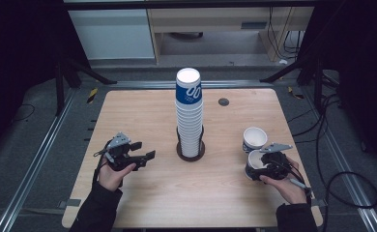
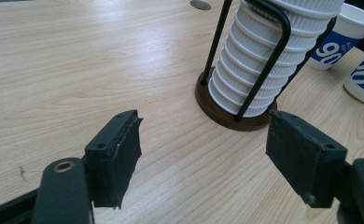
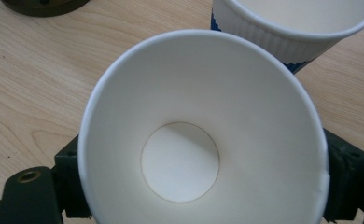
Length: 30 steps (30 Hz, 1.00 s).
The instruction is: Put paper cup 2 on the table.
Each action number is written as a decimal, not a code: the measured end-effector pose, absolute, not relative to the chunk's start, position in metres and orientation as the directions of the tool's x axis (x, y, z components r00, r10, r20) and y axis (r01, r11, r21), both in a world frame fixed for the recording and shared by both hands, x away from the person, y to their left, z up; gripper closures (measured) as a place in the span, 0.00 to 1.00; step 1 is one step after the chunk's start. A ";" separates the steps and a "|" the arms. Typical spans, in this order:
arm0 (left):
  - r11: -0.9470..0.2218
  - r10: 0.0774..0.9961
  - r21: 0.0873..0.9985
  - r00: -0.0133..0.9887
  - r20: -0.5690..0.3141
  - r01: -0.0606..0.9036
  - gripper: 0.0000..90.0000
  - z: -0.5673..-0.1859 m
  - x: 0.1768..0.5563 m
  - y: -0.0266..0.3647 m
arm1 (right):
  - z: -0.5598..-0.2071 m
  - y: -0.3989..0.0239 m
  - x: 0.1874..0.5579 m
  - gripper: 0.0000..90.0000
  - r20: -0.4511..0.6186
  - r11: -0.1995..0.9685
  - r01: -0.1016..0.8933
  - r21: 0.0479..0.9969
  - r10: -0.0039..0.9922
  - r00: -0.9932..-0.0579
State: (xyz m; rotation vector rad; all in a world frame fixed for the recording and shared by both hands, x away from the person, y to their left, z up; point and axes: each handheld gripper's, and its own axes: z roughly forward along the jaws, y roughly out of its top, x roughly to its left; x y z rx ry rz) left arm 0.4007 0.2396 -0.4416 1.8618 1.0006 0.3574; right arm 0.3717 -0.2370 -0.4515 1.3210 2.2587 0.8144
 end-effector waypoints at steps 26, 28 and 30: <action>-0.203 0.771 0.848 0.614 -0.169 0.489 0.28 -0.441 0.401 0.243 | -0.452 -0.240 0.361 0.04 -0.093 0.371 0.546 0.751 0.879 -0.468; -0.201 0.772 0.850 0.613 -0.168 0.488 0.28 -0.440 0.400 0.244 | -0.452 -0.240 0.357 0.02 -0.082 0.364 0.550 0.752 0.879 -0.469; -0.199 0.774 0.850 0.611 -0.169 0.487 0.28 -0.439 0.400 0.245 | -0.455 -0.242 0.353 0.02 -0.089 0.365 0.548 0.753 0.881 -0.464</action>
